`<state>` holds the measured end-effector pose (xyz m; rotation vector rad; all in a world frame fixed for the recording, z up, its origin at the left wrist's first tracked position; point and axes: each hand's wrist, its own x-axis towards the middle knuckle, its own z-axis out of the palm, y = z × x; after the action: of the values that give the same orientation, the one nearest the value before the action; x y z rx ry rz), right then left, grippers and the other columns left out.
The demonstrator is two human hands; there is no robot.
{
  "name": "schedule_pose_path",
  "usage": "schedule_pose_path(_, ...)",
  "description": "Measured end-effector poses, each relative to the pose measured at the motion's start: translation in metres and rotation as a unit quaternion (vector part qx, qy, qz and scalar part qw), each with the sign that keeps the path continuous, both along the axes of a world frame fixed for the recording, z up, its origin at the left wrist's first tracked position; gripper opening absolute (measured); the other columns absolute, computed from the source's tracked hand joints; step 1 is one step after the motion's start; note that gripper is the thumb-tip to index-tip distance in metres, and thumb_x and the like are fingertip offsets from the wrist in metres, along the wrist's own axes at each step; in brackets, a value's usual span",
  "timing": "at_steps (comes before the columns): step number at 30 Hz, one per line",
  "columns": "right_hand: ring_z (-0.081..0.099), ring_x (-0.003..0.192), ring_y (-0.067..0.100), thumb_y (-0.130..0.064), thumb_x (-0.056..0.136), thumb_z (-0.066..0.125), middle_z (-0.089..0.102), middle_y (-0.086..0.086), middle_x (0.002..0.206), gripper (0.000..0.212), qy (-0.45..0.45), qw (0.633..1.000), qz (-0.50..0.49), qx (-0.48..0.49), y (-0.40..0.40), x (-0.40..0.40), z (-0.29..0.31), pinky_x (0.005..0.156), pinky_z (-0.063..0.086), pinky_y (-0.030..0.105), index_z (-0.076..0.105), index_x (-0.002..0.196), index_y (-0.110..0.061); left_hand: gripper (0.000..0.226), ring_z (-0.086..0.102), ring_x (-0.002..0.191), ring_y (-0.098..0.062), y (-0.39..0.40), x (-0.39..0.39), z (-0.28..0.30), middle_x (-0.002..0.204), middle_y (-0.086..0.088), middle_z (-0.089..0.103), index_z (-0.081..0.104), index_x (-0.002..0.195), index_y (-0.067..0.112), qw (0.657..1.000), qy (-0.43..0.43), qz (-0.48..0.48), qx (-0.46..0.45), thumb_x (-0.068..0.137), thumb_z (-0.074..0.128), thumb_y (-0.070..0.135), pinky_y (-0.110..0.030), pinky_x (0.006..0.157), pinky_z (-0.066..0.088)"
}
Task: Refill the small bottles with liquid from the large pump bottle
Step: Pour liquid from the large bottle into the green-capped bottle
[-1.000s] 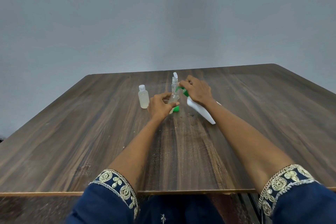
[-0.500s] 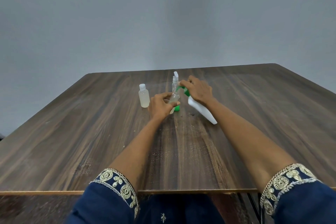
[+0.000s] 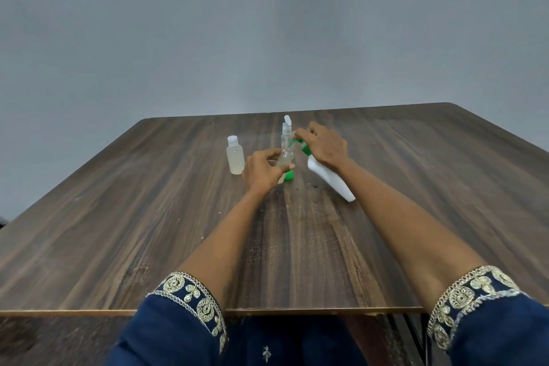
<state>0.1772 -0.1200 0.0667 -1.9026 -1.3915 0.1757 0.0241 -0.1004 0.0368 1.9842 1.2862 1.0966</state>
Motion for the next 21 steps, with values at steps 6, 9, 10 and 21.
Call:
schedule_pose_path(6, 0.041, 0.066, 0.018, -0.048, 0.084, 0.046, 0.043, -0.005, 0.063, 0.036, -0.003, 0.999, -0.009, 0.052, -0.0042, -0.0048, 0.001, 0.06, 0.029, 0.03, 0.037, 0.067, -0.018, 0.05, 0.063, 0.089, -0.009, -0.0025, 0.0021, 0.0001, 0.105, 0.0, 0.071, 0.067, 0.112, 0.018, 1.0, -0.007, -0.002, -0.001, 0.067, 0.082, 0.032, -0.023, 0.074, 0.046)
schedule_pose_path(9, 0.045, 0.07, 0.02, -0.052, 0.083, 0.042, 0.053, -0.002, 0.071, 0.037, 0.009, 1.0, 0.0, 0.029, -0.0028, -0.0011, 0.0015, 0.06, 0.027, 0.029, 0.037, 0.067, -0.019, 0.05, 0.064, 0.09, -0.01, -0.0023, 0.0036, 0.0013, 0.105, 0.0, 0.071, 0.068, 0.112, 0.018, 1.0, -0.011, -0.001, 0.0, 0.066, 0.082, 0.033, -0.026, 0.078, 0.049)
schedule_pose_path(10, 0.048, 0.073, 0.021, -0.055, 0.082, 0.04, 0.058, 0.0, 0.076, 0.039, 0.011, 1.0, 0.004, 0.017, -0.0018, 0.0003, 0.0014, 0.06, 0.027, 0.028, 0.041, 0.07, -0.018, 0.05, 0.064, 0.089, -0.009, -0.0021, 0.0038, 0.0018, 0.105, 0.0, 0.071, 0.068, 0.112, 0.019, 1.0, -0.012, 0.001, -0.001, 0.066, 0.082, 0.033, -0.028, 0.078, 0.05)
schedule_pose_path(21, 0.046, 0.067, 0.019, -0.046, 0.087, 0.05, 0.051, -0.001, 0.065, 0.038, 0.001, 0.999, -0.014, 0.031, -0.0009, -0.0006, -0.0027, 0.063, 0.032, 0.031, 0.045, 0.063, -0.017, 0.051, 0.064, 0.092, -0.011, -0.0014, 0.0027, -0.0015, 0.105, 0.0, 0.071, 0.067, 0.113, 0.019, 1.0, 0.001, 0.007, -0.007, 0.066, 0.082, 0.034, -0.028, 0.079, 0.05)
